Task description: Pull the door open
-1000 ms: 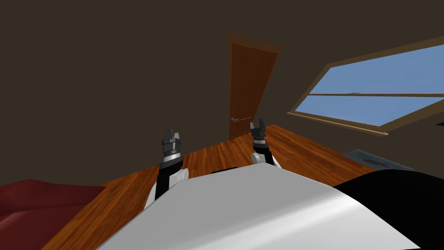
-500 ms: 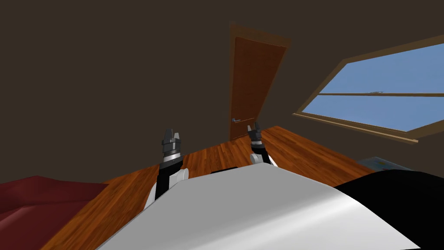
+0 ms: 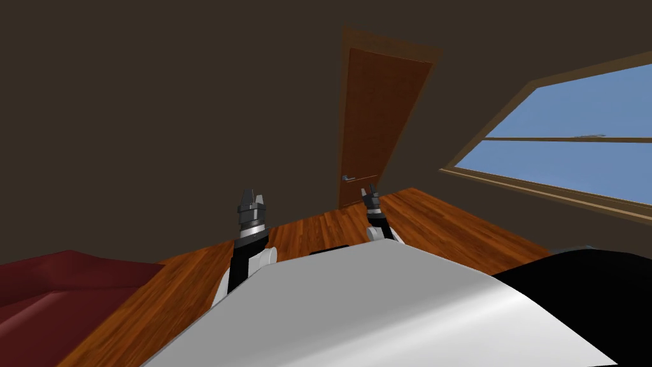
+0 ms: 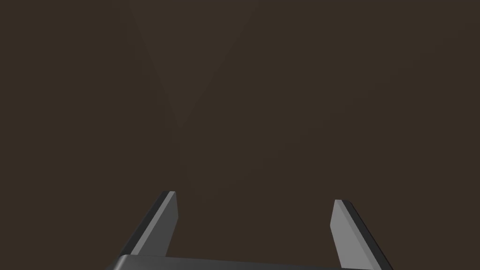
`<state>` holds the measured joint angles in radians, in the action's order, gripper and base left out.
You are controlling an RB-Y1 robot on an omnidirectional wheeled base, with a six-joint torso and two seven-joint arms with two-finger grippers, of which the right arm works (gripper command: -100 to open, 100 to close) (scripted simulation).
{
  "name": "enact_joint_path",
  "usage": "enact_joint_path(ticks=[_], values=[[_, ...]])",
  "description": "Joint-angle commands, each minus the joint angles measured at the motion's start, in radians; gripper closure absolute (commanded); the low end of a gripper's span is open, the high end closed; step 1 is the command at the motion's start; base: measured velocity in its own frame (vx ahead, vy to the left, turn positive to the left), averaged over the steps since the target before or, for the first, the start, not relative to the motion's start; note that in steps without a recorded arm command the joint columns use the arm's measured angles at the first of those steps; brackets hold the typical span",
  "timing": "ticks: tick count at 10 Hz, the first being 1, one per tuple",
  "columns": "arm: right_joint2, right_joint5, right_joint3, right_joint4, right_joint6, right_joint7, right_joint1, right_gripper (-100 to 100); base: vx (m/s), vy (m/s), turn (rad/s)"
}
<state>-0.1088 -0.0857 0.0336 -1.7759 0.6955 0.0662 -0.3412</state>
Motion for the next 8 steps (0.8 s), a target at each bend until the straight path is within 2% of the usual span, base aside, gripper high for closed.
enact_joint_path(ticks=[1, 8], values=[[-0.010, -0.001, -0.001, 0.049, 0.008, 0.008, 0.006, -100, 0.094, -0.069, 0.080], [-0.043, -0.003, -0.003, 0.262, 0.036, 0.035, 0.054, -100, 0.088, -0.064, 0.075]])
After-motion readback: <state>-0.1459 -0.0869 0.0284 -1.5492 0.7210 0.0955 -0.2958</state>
